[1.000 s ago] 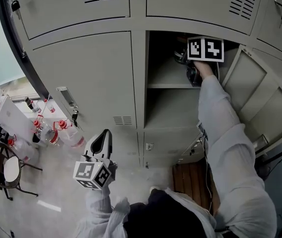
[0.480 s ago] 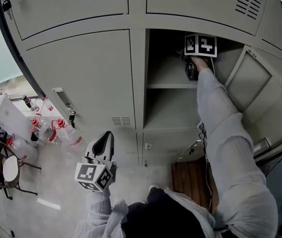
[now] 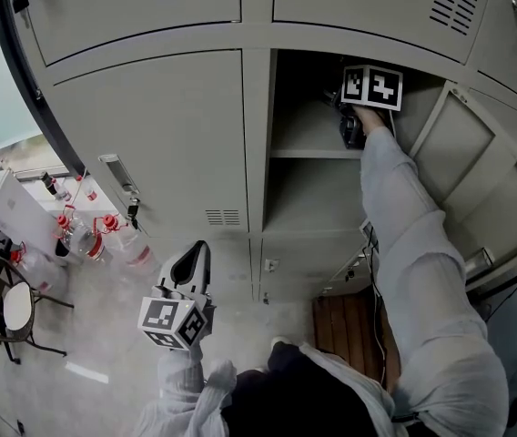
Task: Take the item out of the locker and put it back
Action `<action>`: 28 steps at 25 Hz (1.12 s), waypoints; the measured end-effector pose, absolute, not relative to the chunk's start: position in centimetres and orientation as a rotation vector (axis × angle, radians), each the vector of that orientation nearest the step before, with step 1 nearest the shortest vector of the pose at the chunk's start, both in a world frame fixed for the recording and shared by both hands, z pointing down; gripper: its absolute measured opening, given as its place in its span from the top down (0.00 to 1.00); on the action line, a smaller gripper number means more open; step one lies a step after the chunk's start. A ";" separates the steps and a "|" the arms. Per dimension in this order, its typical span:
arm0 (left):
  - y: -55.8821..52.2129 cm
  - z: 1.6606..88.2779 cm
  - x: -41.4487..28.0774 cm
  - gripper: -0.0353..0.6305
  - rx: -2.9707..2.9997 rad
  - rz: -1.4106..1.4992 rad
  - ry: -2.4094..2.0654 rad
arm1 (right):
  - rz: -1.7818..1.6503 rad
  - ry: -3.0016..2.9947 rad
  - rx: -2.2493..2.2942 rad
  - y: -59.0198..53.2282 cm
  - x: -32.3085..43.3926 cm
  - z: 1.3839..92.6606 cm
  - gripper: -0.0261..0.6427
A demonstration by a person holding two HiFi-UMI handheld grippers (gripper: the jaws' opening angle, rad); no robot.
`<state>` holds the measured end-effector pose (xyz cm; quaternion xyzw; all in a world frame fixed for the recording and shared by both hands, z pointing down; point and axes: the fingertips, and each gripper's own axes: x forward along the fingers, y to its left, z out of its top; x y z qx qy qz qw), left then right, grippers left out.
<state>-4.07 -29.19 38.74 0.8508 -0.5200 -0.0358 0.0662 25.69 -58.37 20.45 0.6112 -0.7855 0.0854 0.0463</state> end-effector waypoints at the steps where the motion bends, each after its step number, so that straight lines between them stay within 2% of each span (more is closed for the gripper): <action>1: -29.1 38.7 -4.1 0.94 2.565 -0.112 -1.566 | 0.254 -2.400 1.863 -58.1 25.6 20.4 0.41; 17: -24.4 37.4 -4.0 0.94 2.609 -0.133 -1.554 | 0.171 -2.494 1.768 -51.8 22.2 18.4 0.38; 28: -19.7 38.0 -3.2 0.94 2.639 -0.125 -1.461 | 0.097 -2.643 1.690 -41.0 18.8 18.0 0.38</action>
